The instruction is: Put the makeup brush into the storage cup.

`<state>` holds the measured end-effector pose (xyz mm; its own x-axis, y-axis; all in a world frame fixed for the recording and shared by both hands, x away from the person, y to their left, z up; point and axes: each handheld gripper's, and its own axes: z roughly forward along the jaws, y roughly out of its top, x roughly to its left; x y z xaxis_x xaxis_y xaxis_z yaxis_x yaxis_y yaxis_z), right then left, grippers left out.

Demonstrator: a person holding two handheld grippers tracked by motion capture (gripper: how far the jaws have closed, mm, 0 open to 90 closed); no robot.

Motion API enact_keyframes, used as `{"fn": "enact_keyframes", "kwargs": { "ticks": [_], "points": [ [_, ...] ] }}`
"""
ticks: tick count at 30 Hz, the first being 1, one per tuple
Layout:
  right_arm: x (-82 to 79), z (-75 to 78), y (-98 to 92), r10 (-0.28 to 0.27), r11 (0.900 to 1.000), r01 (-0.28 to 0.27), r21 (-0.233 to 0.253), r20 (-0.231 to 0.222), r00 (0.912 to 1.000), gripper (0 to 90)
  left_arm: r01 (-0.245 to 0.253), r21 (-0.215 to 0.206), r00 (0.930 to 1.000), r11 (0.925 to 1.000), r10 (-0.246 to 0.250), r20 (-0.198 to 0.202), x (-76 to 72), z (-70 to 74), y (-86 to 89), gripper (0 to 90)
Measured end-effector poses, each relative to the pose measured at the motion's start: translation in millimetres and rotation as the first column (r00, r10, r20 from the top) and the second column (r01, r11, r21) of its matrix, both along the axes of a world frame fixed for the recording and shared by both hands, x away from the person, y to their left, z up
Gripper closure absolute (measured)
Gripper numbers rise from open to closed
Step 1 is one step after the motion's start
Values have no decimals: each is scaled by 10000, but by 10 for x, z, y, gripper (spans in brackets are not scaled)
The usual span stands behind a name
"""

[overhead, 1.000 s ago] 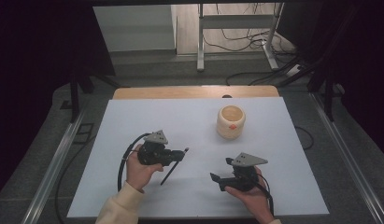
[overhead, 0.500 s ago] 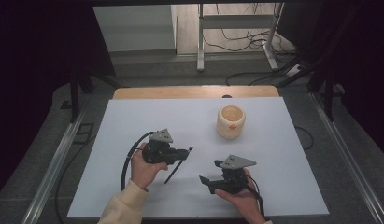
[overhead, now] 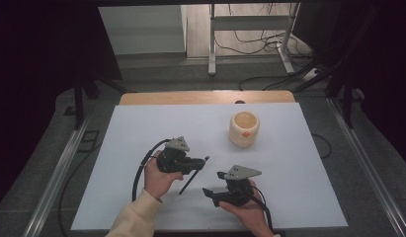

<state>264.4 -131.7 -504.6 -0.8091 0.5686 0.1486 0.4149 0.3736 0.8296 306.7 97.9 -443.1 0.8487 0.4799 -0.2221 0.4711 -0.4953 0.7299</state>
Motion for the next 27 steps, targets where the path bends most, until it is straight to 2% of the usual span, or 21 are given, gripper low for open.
{"fn": "enact_keyframes", "kwargs": {
  "ticks": [2,6,17,18,19,23,24,25,27],
  "points": [
    [2,-2,16,68,9999,-68,74,-28,10000,234,-51,-95,10000,9999,51,-18,-7,-2,-19,836],
    [13,1,54,199,9981,-184,583,-241,9995,259,35,-70,10000,10000,-35,-30,-9,-1,-77,836],
    [51,1,112,271,9959,-236,871,-389,9989,299,247,-99,9997,9996,-248,-56,1,3,-203,836],
    [65,0,112,246,9941,-191,1068,-500,9984,327,308,-200,9995,9993,-310,-99,0,0,-218,836],
    [65,0,112,246,9941,-191,1068,-500,9984,327,308,-200,9995,9993,-310,-99,0,0,-218,836],
    [88,1,99,282,9890,-175,1471,-713,9971,421,379,-191,9992,9991,-382,-140,-4,5,-248,836],
    [100,4,90,297,9871,-170,1590,-779,9965,472,412,-170,9990,9990,-414,-140,-5,6,-255,835],
    [100,4,90,297,9871,-170,1590,-779,9965,472,416,-184,9990,9990,-419,-150,-7,7,-262,835],
    [117,0,81,296,9848,-128,1730,-949,9950,529,466,-278,9987,9985,-472,-186,-7,11,-270,835]
  ]
}}
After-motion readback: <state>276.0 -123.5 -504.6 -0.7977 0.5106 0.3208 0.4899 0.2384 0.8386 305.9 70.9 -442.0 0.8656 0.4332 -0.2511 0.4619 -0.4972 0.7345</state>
